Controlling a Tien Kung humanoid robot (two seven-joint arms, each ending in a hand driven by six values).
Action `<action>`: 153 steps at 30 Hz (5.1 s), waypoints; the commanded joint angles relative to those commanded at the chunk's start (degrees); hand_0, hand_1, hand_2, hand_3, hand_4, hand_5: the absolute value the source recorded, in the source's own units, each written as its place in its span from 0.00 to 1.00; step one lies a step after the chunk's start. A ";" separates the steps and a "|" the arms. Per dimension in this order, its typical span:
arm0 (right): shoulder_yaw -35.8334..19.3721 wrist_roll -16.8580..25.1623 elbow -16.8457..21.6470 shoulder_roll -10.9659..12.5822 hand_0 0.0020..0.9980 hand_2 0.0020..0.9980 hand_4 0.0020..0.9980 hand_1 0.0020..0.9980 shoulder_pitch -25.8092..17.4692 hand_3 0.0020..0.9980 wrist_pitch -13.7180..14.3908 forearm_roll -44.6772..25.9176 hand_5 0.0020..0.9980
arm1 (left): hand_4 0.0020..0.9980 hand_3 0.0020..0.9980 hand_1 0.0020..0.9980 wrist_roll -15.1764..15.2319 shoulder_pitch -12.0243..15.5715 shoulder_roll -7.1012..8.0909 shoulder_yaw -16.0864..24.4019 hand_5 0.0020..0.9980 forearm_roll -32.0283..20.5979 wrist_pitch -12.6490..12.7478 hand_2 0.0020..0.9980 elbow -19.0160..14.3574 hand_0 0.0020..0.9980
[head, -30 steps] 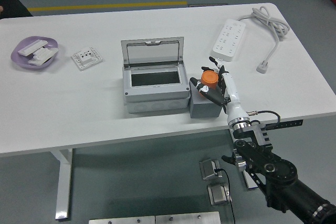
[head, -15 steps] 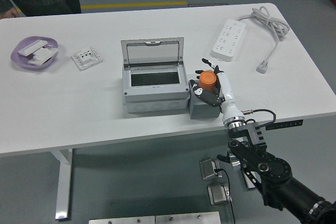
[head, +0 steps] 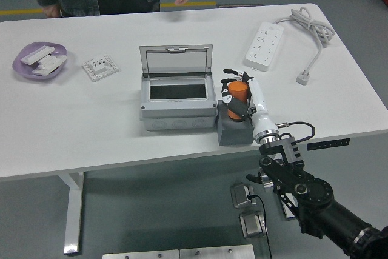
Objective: Pick up the cylinder from the cube,place it in the box,flap close box
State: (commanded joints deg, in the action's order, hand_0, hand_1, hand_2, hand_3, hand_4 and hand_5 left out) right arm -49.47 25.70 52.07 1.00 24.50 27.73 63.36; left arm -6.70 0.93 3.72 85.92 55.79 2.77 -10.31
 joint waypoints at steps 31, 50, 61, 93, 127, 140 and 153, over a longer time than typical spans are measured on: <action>18.66 -21.11 -8.09 -1.00 0.21 0.44 0.00 0.31 22.82 0.38 -5.78 29.94 0.00 | 0.74 0.80 0.73 -0.60 -0.33 1.44 1.62 0.75 2.04 0.44 0.72 0.00 0.71; 19.15 -19.42 -12.53 -1.00 0.23 0.56 0.00 0.36 24.68 0.86 -5.67 26.25 0.08 | 0.73 0.80 0.73 -0.55 -1.34 1.84 2.22 0.76 2.64 0.50 0.72 0.00 0.71; 18.81 -17.71 -14.20 -1.00 0.53 0.78 0.79 0.63 24.56 1.00 -5.15 24.07 0.07 | 0.72 0.80 0.73 -0.62 -1.98 1.88 2.36 0.77 2.98 0.56 0.72 0.00 0.71; 21.02 -19.22 -8.53 -1.00 0.78 0.90 0.82 0.76 24.60 1.00 -2.28 22.58 0.20 | 0.69 0.80 0.73 -0.79 -2.29 0.97 3.59 0.79 4.93 0.44 0.72 0.00 0.70; 17.35 -20.48 -14.22 -0.94 0.67 0.73 0.81 0.57 28.56 0.96 -7.76 16.93 0.38 | 0.67 0.80 0.72 -0.76 -1.82 1.50 3.37 0.78 4.99 0.19 0.72 0.00 0.70; 21.09 -22.52 -6.69 1.25 0.68 0.72 0.80 0.58 27.11 0.95 -6.24 19.66 0.40 | 0.67 0.80 0.72 -0.32 -1.63 1.29 2.89 0.78 4.10 0.21 0.72 0.00 0.70; 23.15 -24.47 1.08 4.71 0.67 0.72 0.80 0.57 24.02 0.94 -5.71 20.92 0.42 | 0.66 0.80 0.72 0.13 -1.15 0.84 2.20 0.78 2.80 0.28 0.72 0.00 0.70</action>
State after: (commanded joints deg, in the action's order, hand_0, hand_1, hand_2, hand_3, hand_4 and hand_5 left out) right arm -26.32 1.23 53.15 5.70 48.52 22.02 84.28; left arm -6.57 -0.22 4.56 88.12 58.58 3.05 -10.31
